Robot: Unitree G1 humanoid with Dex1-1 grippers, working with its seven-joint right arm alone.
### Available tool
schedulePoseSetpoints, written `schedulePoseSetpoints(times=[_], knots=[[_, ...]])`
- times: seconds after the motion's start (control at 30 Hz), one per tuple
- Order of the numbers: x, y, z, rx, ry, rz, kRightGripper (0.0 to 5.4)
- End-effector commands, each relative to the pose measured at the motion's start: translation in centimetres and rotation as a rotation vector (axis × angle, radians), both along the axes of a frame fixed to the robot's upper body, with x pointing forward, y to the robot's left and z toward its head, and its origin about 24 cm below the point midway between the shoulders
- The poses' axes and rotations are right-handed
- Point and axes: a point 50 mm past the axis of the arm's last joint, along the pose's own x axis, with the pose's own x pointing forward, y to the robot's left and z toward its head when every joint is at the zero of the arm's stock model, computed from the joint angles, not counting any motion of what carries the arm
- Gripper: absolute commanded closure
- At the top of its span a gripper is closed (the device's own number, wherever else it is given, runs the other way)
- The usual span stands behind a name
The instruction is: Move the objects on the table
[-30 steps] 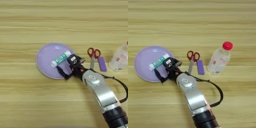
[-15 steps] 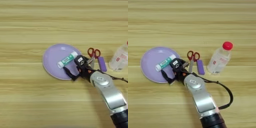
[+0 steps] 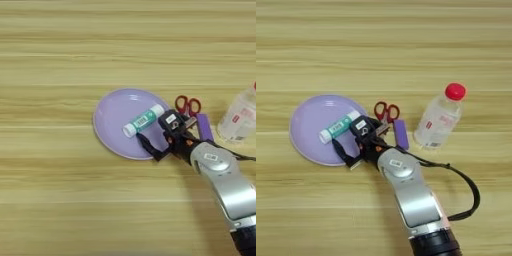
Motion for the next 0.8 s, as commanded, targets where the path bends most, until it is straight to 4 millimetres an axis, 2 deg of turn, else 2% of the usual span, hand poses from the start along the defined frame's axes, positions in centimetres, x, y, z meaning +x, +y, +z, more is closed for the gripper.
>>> schedulePoseSetpoints(times=[0.03,0.6,0.8], knots=[[0.6,0.6,2.2,-0.004,-0.097,0.019,0.02],[1.6,1.6,3.6,0.04,-0.133,0.03,0.02],[2.6,1.9,3.4,0.163,-0.05,0.004,0.02]])
